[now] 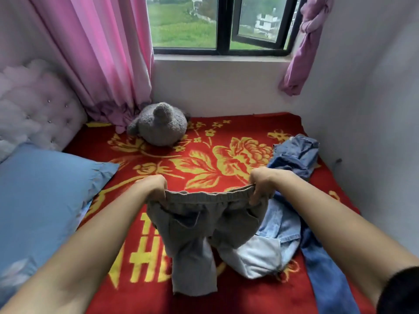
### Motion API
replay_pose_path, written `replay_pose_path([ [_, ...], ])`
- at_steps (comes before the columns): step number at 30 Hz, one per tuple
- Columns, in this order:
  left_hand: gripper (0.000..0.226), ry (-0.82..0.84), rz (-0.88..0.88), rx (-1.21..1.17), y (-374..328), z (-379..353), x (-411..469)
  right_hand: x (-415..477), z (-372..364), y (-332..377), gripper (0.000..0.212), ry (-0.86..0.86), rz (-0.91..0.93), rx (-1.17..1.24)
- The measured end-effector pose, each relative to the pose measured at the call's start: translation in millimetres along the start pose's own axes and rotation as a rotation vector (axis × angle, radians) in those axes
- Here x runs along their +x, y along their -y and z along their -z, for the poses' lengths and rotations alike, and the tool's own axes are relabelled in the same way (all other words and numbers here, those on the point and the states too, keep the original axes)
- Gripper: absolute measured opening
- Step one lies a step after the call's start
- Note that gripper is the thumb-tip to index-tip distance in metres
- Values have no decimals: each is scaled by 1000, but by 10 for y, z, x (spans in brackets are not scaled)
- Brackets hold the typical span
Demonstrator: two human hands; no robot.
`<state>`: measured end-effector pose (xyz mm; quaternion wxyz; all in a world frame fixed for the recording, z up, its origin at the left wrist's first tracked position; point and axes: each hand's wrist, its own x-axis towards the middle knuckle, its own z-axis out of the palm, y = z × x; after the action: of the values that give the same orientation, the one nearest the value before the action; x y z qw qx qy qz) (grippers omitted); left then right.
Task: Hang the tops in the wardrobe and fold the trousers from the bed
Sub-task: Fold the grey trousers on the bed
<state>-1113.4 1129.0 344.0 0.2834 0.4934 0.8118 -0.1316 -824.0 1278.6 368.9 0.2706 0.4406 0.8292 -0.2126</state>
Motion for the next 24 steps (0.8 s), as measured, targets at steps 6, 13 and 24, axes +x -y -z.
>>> replay_pose_path([
  [6, 26, 512, 14, -21, 72, -298, 456, 506, -324, -21, 43, 307, -137, 21],
  [13, 11, 338, 36, -430, 182, -82, 1121, 1105, 10, 58, 28, 229, -210, 119],
  [24, 41, -955, -259, -514, -55, 2753, 559, 361, 2777, 429, 43, -1219, 27, 541],
])
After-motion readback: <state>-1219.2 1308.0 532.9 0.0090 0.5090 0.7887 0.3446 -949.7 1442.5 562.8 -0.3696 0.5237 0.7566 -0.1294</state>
